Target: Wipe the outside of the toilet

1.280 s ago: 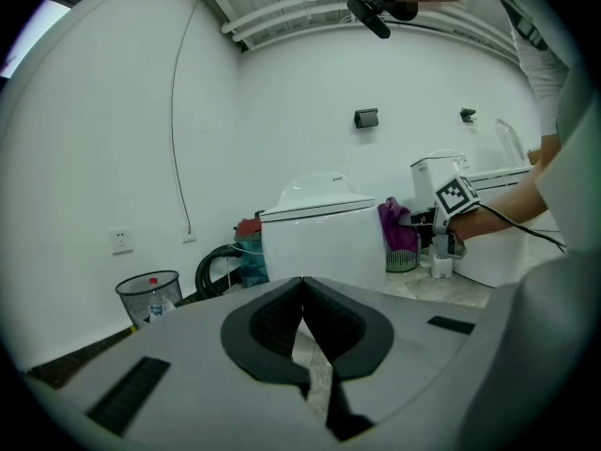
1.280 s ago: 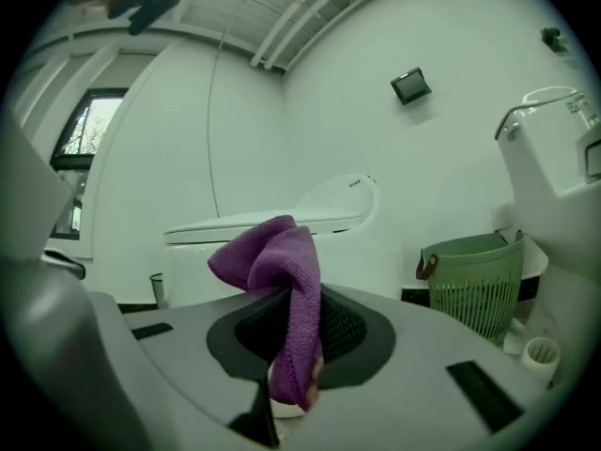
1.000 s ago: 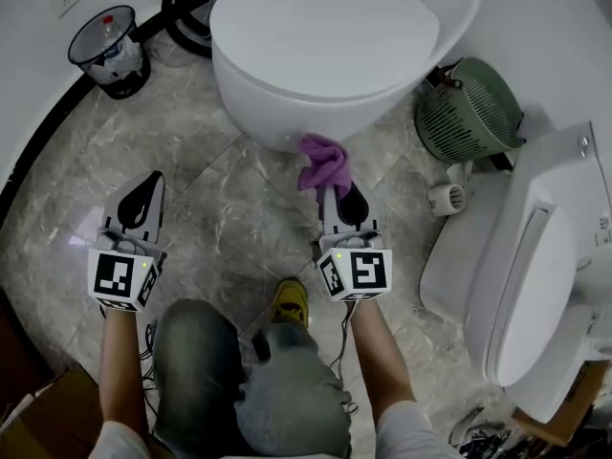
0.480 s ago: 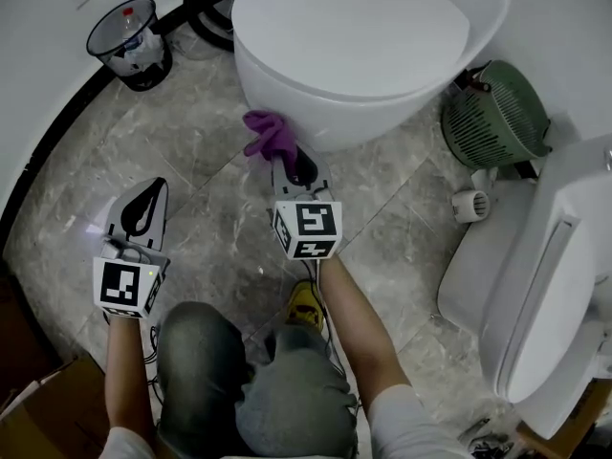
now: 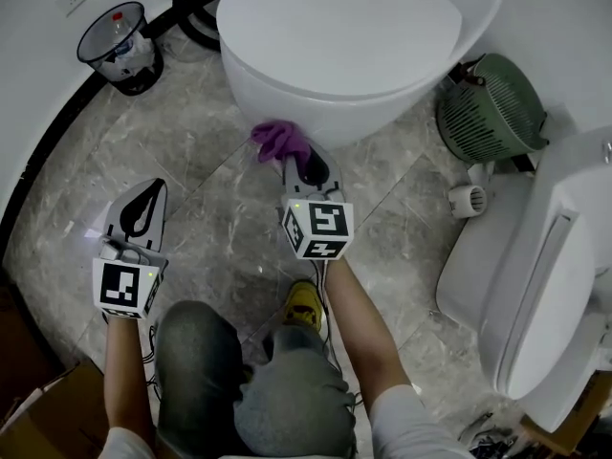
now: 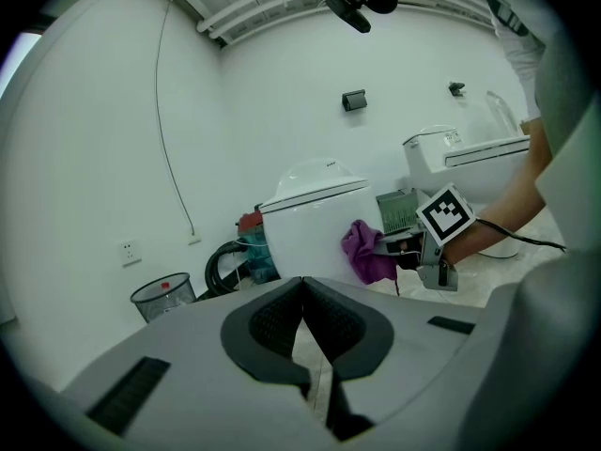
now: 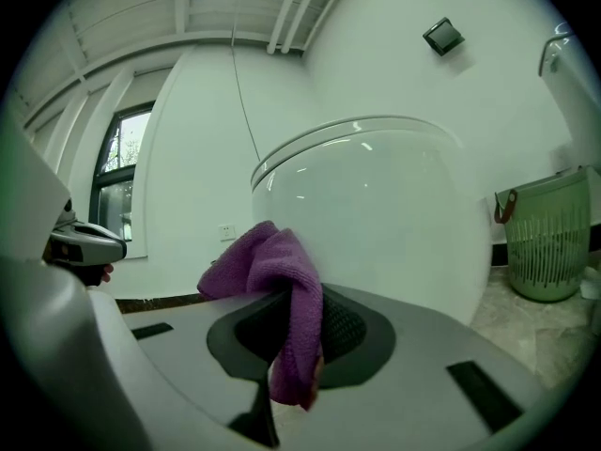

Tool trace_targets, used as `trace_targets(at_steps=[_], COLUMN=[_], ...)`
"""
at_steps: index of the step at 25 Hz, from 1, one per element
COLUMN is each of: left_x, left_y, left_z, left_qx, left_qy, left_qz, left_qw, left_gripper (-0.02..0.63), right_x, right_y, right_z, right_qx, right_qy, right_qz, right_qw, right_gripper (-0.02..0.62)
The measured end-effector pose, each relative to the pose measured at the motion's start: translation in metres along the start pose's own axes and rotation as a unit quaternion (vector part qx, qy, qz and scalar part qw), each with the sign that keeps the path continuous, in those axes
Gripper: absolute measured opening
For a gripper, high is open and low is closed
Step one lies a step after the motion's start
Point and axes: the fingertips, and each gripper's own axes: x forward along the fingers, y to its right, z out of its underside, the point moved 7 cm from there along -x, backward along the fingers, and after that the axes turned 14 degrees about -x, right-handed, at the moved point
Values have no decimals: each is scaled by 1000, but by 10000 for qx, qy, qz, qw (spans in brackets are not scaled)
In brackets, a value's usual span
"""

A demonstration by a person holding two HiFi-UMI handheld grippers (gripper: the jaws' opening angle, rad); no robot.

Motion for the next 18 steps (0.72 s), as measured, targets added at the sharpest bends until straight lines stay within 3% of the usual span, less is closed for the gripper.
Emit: trace_targets(at_steps=[8,15,18], left_x=[10,15,17], left_y=[9,10,11], left_z=[1,8,8], left_qx=[43,61,83], left_qy=[-91,-258,-230], left_qz=[148,159,205], left_qw=[9998,9995,9995], left_gripper=[17,17,17], right_x=[-26,-38,-39], right_y=[46,91,102], right_z=[10,20,22], right_qx=[435,493,417], right_qy=[111,83,85], right_qz=[418,1085,1149], right_qw=[9981,9928,9925], right_gripper=[77,81,81])
